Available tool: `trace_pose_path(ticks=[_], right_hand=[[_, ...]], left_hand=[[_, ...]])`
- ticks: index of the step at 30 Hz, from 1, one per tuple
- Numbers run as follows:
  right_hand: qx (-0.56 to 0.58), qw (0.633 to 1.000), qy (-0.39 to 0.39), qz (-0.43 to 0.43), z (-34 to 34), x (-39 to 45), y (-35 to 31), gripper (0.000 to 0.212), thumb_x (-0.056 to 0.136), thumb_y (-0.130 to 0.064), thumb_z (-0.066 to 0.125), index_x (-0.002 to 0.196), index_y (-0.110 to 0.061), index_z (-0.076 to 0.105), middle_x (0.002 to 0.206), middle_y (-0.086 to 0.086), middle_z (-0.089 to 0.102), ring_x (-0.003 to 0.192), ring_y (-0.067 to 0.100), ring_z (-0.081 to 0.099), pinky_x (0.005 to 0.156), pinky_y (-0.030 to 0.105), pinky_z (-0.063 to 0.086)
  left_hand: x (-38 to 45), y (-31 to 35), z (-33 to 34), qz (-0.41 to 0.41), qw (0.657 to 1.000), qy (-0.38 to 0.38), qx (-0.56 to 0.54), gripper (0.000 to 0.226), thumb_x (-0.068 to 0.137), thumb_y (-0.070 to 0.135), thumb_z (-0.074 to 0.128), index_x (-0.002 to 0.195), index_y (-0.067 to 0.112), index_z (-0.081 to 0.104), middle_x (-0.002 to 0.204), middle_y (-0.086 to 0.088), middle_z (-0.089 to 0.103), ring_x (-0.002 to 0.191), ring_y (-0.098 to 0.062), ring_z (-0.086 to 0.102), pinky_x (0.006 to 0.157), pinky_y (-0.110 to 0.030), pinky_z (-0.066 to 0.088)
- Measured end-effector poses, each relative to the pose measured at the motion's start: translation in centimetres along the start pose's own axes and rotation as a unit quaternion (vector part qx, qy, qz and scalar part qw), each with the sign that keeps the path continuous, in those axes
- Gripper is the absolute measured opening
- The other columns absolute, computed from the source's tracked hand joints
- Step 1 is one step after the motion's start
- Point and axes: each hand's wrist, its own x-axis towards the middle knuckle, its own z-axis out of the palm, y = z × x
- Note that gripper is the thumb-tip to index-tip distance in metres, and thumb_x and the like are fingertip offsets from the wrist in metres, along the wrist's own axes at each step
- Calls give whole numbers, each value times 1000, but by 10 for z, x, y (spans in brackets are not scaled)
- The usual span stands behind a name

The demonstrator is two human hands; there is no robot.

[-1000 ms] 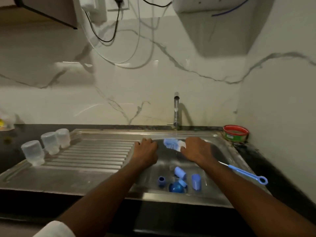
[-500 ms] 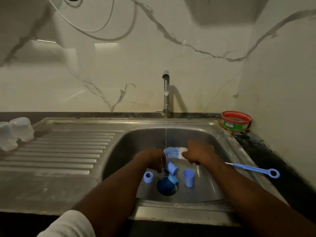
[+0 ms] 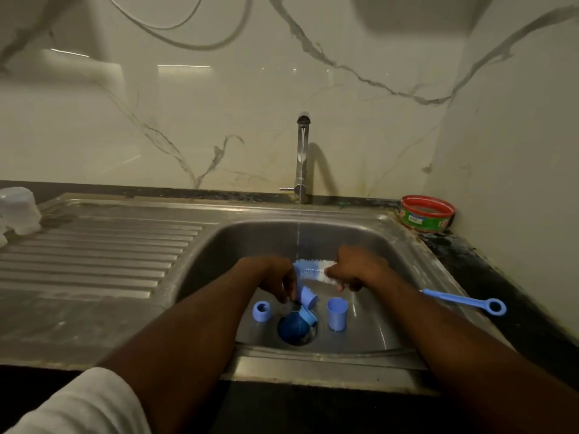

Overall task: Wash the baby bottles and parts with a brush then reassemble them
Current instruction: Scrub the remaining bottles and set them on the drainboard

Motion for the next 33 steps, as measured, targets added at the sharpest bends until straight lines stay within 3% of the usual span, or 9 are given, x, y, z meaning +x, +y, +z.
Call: trace_pose_path(ticks=[4,6,10,14,19,22,26,30,33], right_hand=[[26,1000,9,5,0,-1,2,21,96,-29,62,91,-10,69,65,-2,73,58,12,64,57,24,53],[41,999,17,14,-3,-3,4,19,96,-27,61,92,-10,68,61,-3,72,57,12,64,54,24,52],[60,997,45,27,-9,-5,12,20,94,-24,60,83,-10,70,56,-5,70,60,15,68,67,32,60],[42,997,52,29,-10,-7,13,22,94,-23,60,80,-10,71,49,-9,66,46,10,60,57,26,53],[35,998,56,23,-10,-7,11,27,94,-27,60,78,-11,74,56,-8,70,59,15,70,73,33,61],[16,997,76,23,-11,-7,13,31,91,-27,61,68,-11,75,53,-6,68,54,16,69,73,34,61],[26,991,129,18,-10,-7,10,27,96,-34,57,82,-14,69,62,-4,72,52,11,64,66,30,58],[-22,979,202,0,-15,-20,-4,35,98,-43,54,121,-18,63,116,7,69,103,26,65,76,32,46],[16,975,221,-4,-21,-29,-10,36,98,-40,53,126,-17,61,122,10,67,109,29,63,76,33,44]], left_hand=[[0,7,0,33,999,14,-11,22,88,18,75,110,18,72,105,9,60,96,-7,55,88,-28,45],[2,12,1,68,997,24,-14,20,86,19,78,105,23,74,112,7,65,101,-10,58,95,-32,49],[4,23,5,107,993,-45,-16,26,86,16,79,112,18,77,129,3,68,114,-11,59,99,-25,41],[5,29,9,99,991,-79,35,32,86,20,80,118,18,75,124,-1,71,101,-10,59,91,-27,45],[3,34,4,90,996,-17,-3,30,88,8,76,118,8,72,120,-8,70,97,-10,59,84,-22,42],[-2,27,-4,55,992,105,-32,31,86,17,78,116,12,70,111,-3,68,97,-14,62,84,-25,45],[-2,0,-7,-21,930,315,-186,42,83,20,82,118,14,61,112,-1,65,100,-15,63,86,-24,50],[3,-5,-10,-44,856,394,-332,39,85,21,81,113,20,54,98,11,62,90,-3,62,71,-13,45],[14,-4,-15,-49,776,418,-469,39,86,22,81,118,17,60,106,0,71,94,-9,69,76,-22,58]])
